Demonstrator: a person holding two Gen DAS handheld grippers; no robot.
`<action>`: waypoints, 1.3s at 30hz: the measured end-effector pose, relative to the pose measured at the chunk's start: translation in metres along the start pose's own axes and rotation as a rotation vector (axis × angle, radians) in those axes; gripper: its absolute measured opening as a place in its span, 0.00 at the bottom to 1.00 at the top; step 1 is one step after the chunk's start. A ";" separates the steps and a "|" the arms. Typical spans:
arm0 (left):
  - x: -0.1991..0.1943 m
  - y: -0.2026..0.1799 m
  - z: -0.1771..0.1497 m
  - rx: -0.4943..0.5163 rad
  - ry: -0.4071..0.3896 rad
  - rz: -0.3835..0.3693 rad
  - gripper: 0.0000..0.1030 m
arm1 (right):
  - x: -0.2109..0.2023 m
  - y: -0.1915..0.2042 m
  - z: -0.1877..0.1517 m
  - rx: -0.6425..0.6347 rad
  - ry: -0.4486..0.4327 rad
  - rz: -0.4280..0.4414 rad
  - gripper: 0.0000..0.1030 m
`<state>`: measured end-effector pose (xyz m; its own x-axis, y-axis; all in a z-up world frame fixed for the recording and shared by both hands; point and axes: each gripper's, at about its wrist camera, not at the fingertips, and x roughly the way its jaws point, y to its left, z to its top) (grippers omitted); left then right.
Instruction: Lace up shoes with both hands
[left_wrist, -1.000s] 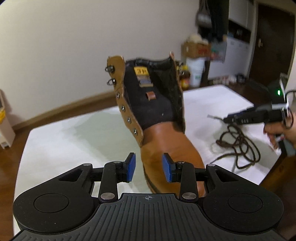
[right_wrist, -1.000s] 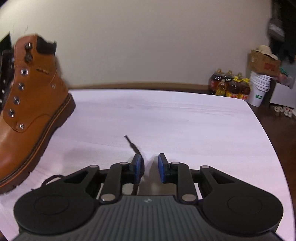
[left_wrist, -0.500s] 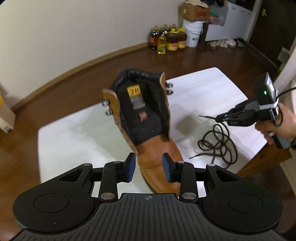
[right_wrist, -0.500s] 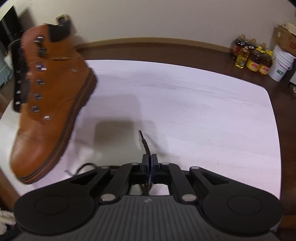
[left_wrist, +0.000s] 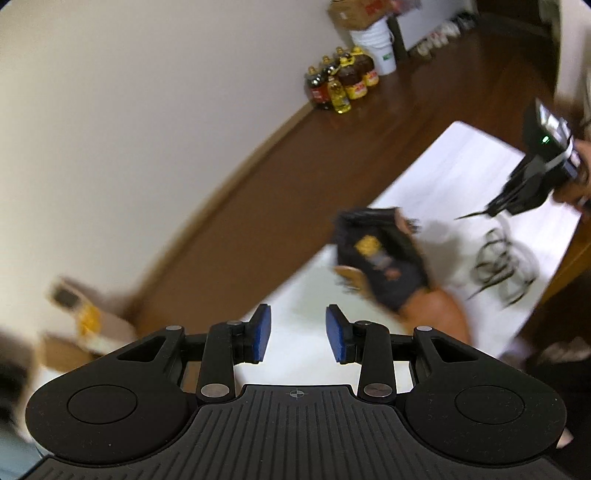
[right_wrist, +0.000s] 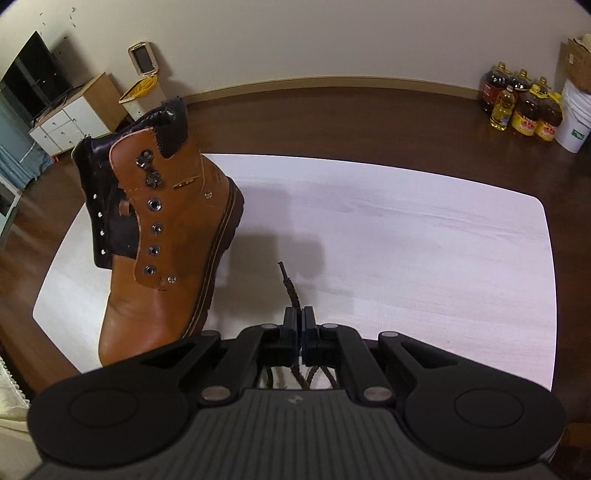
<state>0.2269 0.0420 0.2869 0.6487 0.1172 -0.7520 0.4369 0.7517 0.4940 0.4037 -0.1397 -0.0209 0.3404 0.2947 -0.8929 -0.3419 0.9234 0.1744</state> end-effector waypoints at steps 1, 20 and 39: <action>0.000 0.004 0.001 0.018 -0.036 0.006 0.36 | -0.001 0.001 0.000 0.017 -0.005 -0.004 0.02; 0.127 -0.019 -0.089 0.526 -0.352 -0.585 0.36 | -0.069 0.174 -0.002 -0.116 -0.171 0.138 0.03; 0.162 -0.037 -0.077 0.697 -0.334 -0.738 0.35 | -0.038 0.181 0.013 -0.184 -0.098 0.187 0.03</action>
<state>0.2677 0.0830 0.1131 0.1703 -0.4781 -0.8616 0.9825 0.0152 0.1857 0.3403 0.0200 0.0501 0.3360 0.4865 -0.8065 -0.5572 0.7930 0.2462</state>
